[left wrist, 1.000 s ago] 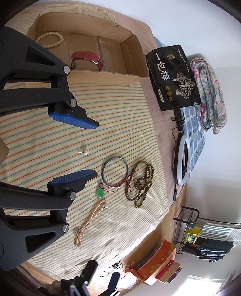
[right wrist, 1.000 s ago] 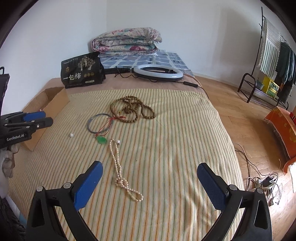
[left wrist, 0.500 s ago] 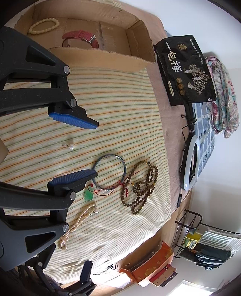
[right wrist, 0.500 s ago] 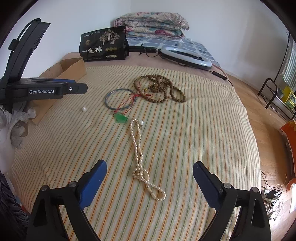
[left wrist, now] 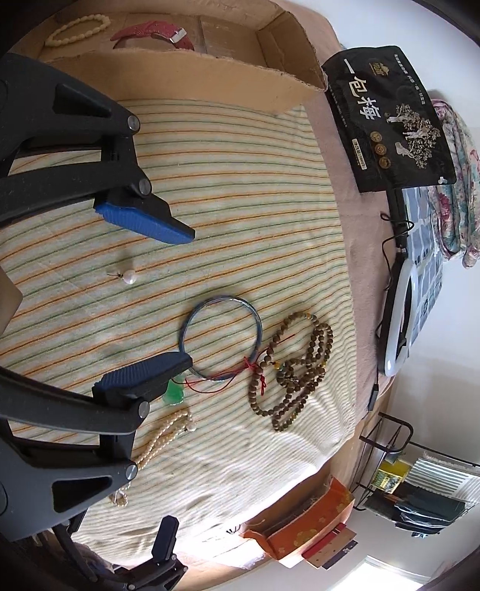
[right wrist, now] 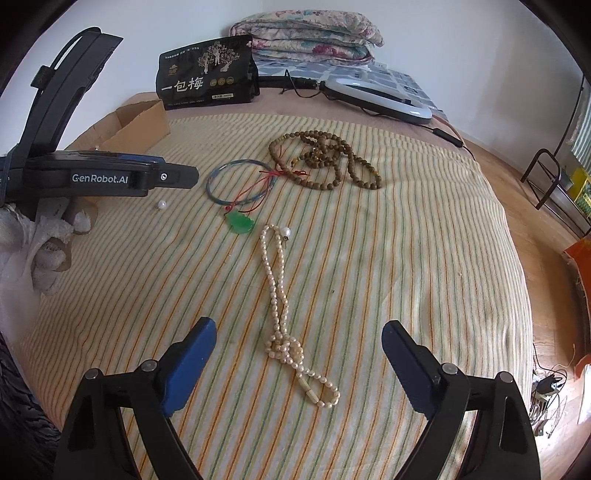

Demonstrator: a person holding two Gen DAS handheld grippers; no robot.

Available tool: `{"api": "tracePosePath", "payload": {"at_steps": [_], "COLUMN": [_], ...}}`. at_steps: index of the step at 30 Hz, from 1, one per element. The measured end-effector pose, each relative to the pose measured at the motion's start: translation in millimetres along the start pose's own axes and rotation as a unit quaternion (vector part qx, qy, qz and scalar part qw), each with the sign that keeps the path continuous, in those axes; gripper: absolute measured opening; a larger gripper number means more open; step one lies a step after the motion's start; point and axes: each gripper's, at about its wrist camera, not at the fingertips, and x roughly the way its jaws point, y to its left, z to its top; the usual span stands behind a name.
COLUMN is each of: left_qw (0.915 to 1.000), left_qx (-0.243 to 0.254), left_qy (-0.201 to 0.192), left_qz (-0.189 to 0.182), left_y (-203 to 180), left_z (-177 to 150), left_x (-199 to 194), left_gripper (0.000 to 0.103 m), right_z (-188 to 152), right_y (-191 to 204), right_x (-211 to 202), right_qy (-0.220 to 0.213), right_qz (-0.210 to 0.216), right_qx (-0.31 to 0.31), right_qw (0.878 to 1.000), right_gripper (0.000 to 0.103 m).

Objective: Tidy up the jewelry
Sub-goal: 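Grasp the pearl necklace with the right tool while the left tool grasps the green jade pendant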

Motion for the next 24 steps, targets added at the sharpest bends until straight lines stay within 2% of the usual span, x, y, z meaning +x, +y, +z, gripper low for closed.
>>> {"api": "tracePosePath", "payload": {"at_steps": [3,10,13,16,20,24], "left_qw": [1.0000,0.9999,0.9995,0.9988,0.9981,0.9973], "left_qx": [0.001,-0.001,-0.003,0.006,0.028,0.040], "left_qy": [0.002,0.011,0.023,0.028,0.032,0.034], "left_qz": [0.009,0.006,-0.023,-0.040,-0.044,-0.050], "left_y": [0,-1,-7,-17,-32,-41], "left_z": [1,-5,-9,-11,-15,-18], "left_x": [7,12,10,9,10,12], "left_gripper": [0.062,0.062,0.062,0.062,0.049,0.045], "right_z": [2,2,2,0,-5,-4], "right_y": [1,1,-1,-2,-5,-6], "right_x": [-1,6,11,14,21,23], "right_qy": [-0.003,0.009,0.020,0.027,0.036,0.030], "right_qz": [0.000,0.002,0.002,0.006,0.012,0.015], "right_qx": [-0.001,-0.003,-0.002,-0.003,0.002,0.002], "right_qw": [1.000,1.000,1.000,1.000,0.999,0.999], "right_gripper": [0.092,0.092,0.090,0.081,0.074,0.071]}}
